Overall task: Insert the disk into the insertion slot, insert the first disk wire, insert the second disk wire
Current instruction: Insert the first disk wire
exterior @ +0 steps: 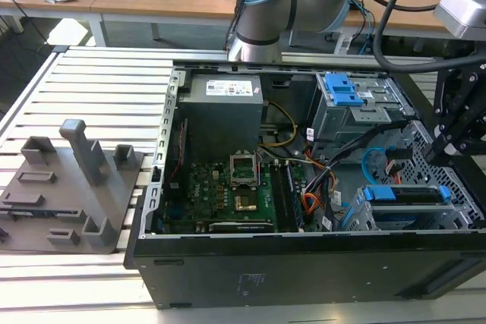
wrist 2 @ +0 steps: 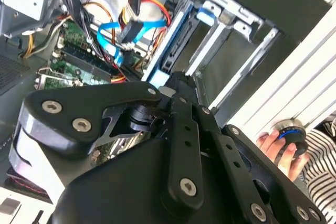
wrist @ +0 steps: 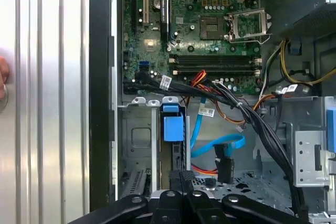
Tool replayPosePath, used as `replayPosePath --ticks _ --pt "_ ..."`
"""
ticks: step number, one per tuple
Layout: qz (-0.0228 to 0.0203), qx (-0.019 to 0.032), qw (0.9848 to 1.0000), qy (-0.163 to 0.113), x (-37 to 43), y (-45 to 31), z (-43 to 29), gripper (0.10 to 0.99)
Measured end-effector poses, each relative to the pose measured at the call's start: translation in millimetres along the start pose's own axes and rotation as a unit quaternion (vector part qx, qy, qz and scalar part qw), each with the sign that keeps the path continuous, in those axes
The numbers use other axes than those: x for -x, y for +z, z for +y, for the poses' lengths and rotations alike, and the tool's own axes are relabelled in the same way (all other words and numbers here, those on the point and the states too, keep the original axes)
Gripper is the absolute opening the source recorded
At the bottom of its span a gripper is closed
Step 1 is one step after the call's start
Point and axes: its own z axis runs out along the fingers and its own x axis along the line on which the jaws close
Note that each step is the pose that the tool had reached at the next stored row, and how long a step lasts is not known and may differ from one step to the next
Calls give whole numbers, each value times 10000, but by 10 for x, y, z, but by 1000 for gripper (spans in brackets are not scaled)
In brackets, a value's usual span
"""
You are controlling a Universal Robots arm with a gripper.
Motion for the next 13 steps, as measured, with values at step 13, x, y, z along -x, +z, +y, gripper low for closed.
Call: replayPosePath --ticks 13 --pt "6 13 10000 14 479 280 -80 106"
